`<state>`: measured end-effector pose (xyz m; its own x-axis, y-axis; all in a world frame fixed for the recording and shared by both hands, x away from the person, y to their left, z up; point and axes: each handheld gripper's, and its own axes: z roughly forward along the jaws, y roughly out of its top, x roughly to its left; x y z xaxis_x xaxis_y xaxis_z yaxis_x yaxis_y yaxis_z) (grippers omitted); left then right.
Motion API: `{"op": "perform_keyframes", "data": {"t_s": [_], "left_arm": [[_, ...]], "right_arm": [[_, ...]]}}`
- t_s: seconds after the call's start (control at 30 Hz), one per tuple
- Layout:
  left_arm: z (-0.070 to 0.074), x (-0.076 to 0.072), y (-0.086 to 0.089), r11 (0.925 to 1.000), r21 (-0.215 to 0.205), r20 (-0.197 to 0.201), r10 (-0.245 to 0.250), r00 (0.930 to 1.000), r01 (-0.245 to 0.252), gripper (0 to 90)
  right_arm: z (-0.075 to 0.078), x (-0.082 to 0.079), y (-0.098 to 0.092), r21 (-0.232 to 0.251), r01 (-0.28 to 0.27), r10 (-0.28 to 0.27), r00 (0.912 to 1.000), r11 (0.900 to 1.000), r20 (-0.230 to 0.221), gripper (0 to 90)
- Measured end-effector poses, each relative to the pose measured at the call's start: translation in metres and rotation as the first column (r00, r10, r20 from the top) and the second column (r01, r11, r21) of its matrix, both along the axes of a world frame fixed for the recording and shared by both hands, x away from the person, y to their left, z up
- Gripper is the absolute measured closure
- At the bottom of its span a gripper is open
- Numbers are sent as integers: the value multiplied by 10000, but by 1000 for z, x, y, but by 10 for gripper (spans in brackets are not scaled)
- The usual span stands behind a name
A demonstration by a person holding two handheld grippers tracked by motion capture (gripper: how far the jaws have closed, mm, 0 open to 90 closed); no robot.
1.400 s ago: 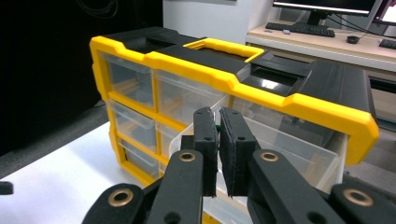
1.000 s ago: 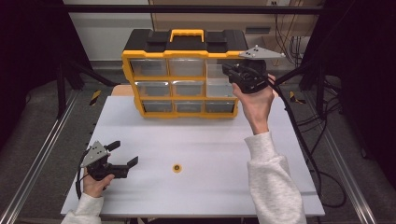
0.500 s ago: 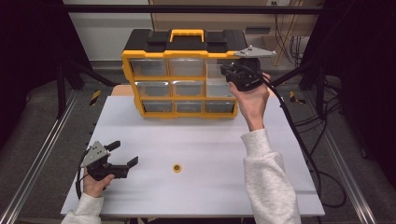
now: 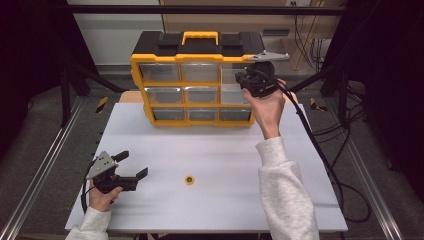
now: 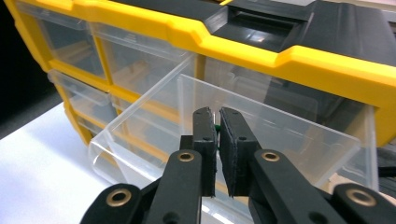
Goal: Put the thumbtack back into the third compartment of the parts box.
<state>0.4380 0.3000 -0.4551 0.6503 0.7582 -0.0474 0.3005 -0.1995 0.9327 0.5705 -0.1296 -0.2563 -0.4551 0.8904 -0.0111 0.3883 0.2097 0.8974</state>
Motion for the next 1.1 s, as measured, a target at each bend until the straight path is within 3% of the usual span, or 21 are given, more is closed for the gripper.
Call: {"op": "perform_keyframes", "data": {"t_s": [0.1,0.27,0.5,0.67,0.8,1.1], "left_arm": [[0,0,0,10000,-11,7,-6,10000,6,30],[0,0,0,10000,-20,8,-4,10000,4,30],[0,0,0,10000,-27,18,13,10000,-13,30],[1,0,0,10000,-23,31,4,10000,-4,29],[1,0,1,10000,-50,38,-1,10000,1,29],[1,-1,0,10000,-20,53,-11,10000,11,28]], "right_arm": [[0,0,-1,54,40,-41,9999,10000,107,799],[5,-4,-7,311,76,-99,9972,9995,746,645],[9,-22,-17,829,-73,-91,9808,9965,1949,288],[5,-38,-23,1149,-355,77,9721,9927,2344,141],[2,-50,-25,1150,-446,149,9688,9924,2474,74],[-12,-75,-26,1417,-775,412,9691,9869,2431,46]]}}
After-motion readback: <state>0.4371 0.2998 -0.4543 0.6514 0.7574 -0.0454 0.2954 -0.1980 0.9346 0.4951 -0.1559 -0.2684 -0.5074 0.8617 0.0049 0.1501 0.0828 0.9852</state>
